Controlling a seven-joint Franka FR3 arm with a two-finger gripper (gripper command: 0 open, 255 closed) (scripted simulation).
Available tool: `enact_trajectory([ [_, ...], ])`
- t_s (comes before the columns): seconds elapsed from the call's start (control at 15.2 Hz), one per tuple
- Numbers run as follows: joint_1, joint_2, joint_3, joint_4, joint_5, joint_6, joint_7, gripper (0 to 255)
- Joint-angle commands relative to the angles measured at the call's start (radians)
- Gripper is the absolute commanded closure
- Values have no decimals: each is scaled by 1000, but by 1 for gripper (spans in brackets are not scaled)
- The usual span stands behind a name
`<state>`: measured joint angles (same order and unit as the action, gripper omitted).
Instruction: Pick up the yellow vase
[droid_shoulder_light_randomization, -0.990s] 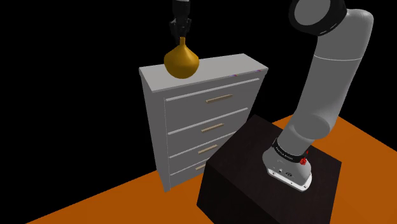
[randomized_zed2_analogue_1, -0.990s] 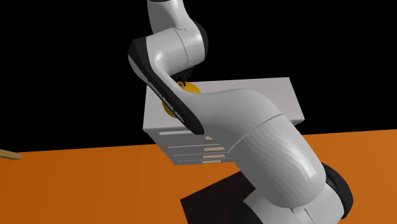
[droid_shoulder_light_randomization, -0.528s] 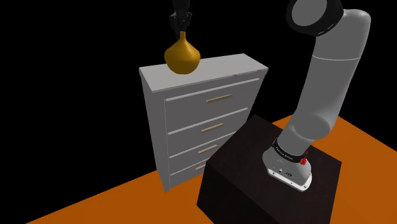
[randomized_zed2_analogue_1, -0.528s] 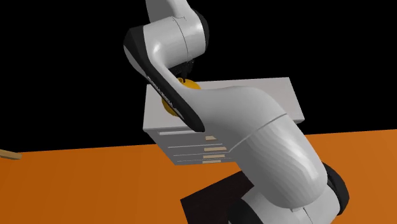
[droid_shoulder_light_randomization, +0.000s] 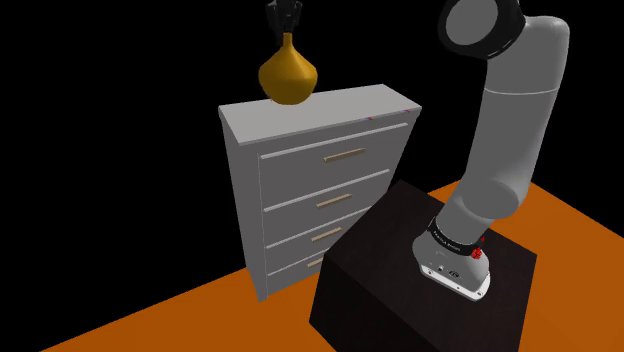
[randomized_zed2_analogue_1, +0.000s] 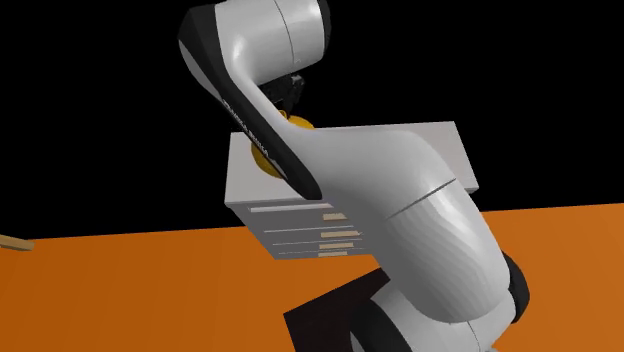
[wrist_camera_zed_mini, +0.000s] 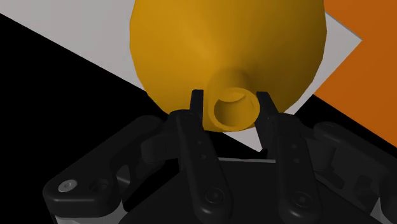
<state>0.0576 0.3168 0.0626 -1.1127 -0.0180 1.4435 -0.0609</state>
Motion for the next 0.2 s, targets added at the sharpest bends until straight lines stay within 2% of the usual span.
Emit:
enact_trajectory([
  [0.0, 3, 18, 1, 57, -1, -38, 2, 255],
  [0.13, 3, 20, 1, 61, -2, -41, 2, 255],
])
